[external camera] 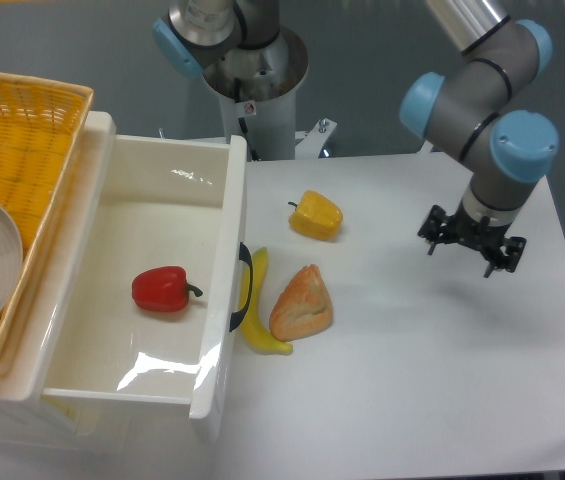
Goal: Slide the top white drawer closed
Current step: 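Move the gripper toward the open drawer's front edge near the banana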
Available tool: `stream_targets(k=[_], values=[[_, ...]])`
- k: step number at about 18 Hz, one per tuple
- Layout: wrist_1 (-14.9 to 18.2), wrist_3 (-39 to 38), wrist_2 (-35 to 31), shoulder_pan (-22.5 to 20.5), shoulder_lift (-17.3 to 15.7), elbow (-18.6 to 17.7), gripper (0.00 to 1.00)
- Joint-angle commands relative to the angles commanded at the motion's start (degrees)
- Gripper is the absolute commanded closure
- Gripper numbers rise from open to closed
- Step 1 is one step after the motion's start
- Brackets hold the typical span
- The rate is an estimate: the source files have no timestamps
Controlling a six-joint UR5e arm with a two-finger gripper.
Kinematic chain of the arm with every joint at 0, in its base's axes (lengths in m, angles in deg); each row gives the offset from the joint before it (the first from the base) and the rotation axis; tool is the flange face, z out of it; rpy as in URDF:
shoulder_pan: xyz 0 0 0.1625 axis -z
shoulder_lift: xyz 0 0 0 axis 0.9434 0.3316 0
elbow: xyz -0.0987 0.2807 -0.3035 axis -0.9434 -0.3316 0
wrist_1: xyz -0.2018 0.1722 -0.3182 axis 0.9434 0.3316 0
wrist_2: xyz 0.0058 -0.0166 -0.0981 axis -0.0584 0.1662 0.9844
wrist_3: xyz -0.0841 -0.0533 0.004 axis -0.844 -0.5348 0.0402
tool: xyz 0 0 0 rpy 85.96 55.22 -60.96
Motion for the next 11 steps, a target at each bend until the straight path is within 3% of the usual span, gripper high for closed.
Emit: stream_targets(k=[7, 11], values=[[0.7, -15.27, 2.63, 3.34, -0.09, -0.35, 0.01], [4.21, -20.91, 6.85, 3.78, -2.19, -0.35, 0.19]])
